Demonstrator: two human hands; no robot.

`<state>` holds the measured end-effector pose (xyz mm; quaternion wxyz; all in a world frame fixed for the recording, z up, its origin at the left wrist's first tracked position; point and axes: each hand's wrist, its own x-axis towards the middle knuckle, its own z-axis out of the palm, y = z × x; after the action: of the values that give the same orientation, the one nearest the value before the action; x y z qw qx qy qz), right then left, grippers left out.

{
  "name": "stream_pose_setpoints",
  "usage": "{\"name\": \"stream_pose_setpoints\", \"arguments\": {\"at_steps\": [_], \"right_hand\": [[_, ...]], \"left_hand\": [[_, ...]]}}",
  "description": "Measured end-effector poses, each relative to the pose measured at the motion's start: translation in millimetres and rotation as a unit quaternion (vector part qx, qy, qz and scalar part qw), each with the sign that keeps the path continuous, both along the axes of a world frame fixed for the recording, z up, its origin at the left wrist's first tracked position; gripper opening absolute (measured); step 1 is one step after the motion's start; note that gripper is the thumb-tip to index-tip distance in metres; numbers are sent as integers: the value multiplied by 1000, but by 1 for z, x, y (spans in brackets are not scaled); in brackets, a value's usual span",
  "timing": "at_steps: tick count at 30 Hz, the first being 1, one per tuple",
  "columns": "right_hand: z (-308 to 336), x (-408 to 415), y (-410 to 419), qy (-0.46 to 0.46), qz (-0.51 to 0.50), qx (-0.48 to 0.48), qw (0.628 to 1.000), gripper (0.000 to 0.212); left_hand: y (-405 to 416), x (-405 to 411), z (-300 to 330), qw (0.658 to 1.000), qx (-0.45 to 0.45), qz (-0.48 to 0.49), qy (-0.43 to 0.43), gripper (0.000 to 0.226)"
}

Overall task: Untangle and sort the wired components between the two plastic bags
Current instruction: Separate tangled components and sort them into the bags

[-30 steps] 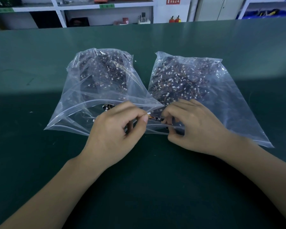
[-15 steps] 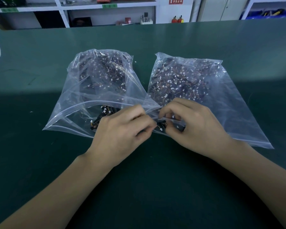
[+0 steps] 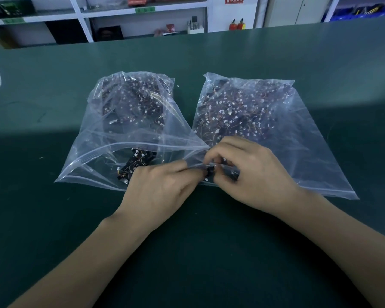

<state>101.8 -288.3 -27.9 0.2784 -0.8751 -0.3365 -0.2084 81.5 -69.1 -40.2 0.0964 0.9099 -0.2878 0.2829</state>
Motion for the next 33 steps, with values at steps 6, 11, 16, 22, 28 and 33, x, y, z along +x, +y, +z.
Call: {"name": "stream_pose_setpoints", "arguments": {"at_steps": [6,11,16,22,28,33], "right_hand": [[-2,0,1,6,-6,-11,1000,21],[-4,-2,2,17,-16,-27,999,25],[-6,-2,2,11,-26,-36,999,24],[-5,-5,3,15,-35,-34,999,25],[-3,-7,3,23,-35,-33,999,26],[-4,-7,5,36,-40,-40,998,27]], "left_hand": [[10,-2,3,996,-83,17,40,42],[34,3,4,990,-48,120,62,51],[52,12,0,977,-61,187,78,43],[57,13,7,966,-56,234,98,21],[65,16,2,951,-46,264,154,38],[66,18,4,951,-44,266,154,22]]}}
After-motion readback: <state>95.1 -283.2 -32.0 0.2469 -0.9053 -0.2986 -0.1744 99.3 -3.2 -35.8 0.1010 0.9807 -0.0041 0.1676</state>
